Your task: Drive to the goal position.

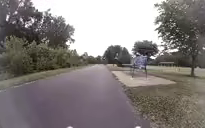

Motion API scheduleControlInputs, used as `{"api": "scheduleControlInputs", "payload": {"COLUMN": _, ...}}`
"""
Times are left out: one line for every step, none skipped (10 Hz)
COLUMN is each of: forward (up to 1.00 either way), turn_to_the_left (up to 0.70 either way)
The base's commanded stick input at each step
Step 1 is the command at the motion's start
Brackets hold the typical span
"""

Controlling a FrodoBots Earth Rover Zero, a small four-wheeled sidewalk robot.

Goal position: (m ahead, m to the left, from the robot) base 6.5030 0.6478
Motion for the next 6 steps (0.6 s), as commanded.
{"api": "scheduleControlInputs", "payload": {"forward": 0.70, "turn_to_the_left": 0.00}}
{"api": "scheduleControlInputs", "payload": {"forward": 0.70, "turn_to_the_left": 0.00}}
{"api": "scheduleControlInputs", "payload": {"forward": 0.70, "turn_to_the_left": 0.00}}
{"api": "scheduleControlInputs", "payload": {"forward": 0.70, "turn_to_the_left": 0.00}}
{"api": "scheduleControlInputs", "payload": {"forward": 0.70, "turn_to_the_left": 0.00}}
{"api": "scheduleControlInputs", "payload": {"forward": 0.70, "turn_to_the_left": 0.00}}
